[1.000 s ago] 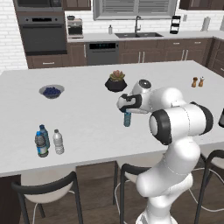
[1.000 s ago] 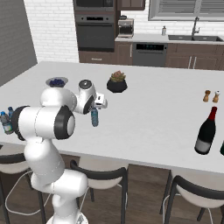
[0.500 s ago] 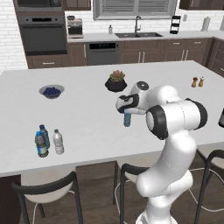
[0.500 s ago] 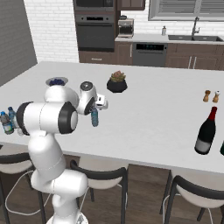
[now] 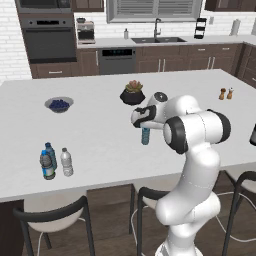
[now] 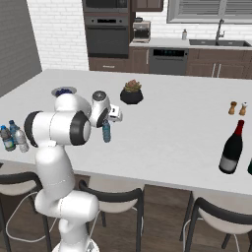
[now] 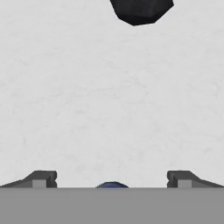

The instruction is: Move the plastic bottles in the middle to the plastics group, and the glass bottles in the middle to the glass group.

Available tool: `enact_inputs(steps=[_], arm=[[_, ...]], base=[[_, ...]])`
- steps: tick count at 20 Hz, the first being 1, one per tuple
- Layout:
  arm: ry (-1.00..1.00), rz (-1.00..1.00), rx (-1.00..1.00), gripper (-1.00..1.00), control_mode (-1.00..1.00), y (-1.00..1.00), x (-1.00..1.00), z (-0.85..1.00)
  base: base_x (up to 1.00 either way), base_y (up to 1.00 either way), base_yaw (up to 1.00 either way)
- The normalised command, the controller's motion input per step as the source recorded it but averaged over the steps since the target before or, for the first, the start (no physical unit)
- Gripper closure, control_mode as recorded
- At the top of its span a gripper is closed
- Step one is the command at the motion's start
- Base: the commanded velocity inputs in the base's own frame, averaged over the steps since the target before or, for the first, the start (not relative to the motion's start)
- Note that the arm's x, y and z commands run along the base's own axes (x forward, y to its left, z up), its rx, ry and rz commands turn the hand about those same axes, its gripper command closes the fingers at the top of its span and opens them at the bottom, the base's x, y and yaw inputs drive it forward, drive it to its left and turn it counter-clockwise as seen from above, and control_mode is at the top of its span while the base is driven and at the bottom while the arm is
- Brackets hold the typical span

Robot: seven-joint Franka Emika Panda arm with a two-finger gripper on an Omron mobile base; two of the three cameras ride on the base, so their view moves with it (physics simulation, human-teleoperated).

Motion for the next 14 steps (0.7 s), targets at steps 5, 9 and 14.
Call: enact_inputs(steps=[5,9,14], arm=[[0.0,0.0,0.0,1.0,-1.0,0.0,0.0,-0.2],[0.0,0.0,0.0,1.0,-1.0,0.01,0.0,-0.12],[0.0,0.0,0.0,1.0,-1.0,0.0,0.0,-0.07]], base=[[0.0,0.0,0.0],[0.0,0.0,0.0],[0.0,0.0,0.0]])
